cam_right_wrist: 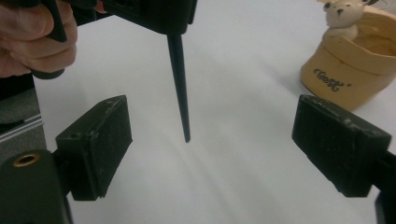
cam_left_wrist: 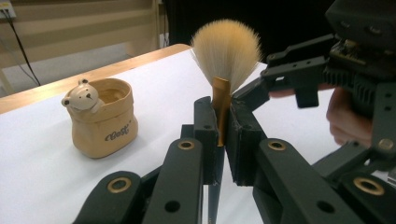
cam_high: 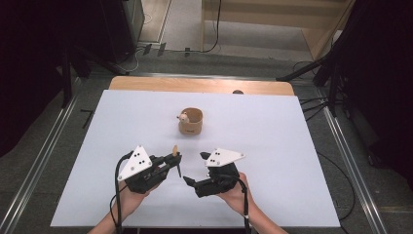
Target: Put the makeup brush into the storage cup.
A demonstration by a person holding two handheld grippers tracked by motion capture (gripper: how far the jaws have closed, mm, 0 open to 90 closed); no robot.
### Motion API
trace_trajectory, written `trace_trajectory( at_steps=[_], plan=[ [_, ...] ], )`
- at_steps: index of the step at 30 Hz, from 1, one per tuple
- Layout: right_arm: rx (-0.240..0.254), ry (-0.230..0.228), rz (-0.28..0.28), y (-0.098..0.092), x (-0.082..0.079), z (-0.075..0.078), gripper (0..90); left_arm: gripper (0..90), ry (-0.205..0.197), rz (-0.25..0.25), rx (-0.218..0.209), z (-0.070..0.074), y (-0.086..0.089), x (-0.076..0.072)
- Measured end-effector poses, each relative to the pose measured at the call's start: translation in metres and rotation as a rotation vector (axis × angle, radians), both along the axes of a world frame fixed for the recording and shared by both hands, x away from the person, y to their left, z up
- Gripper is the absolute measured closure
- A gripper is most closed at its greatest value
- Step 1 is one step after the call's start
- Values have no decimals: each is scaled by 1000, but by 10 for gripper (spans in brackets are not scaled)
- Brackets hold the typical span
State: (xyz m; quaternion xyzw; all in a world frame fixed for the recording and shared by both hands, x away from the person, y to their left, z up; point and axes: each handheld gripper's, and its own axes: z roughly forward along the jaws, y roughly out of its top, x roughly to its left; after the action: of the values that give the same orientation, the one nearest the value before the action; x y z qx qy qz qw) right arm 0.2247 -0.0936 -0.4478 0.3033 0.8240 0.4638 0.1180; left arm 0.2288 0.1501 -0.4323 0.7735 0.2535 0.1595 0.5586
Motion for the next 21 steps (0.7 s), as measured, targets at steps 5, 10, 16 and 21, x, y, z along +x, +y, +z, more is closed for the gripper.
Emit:
trace_trajectory(
  at_steps=[5, 10, 16, 21],
  plan=[
    [-9, -17, -17, -14, -1, 2, 103, 842, -1, 3, 6, -1, 0, 2],
    [-7, -39, -57, -32, -2, 6, 87, 842, -4, 7, 15, -1, 1, 3],
    [19, -92, -77, -51, -5, 10, 28, 842, -5, 13, 19, -1, 3, 5],
    [36, -114, -88, -63, -7, 10, 22, 842, -5, 19, 22, -1, 5, 6]
  ],
)
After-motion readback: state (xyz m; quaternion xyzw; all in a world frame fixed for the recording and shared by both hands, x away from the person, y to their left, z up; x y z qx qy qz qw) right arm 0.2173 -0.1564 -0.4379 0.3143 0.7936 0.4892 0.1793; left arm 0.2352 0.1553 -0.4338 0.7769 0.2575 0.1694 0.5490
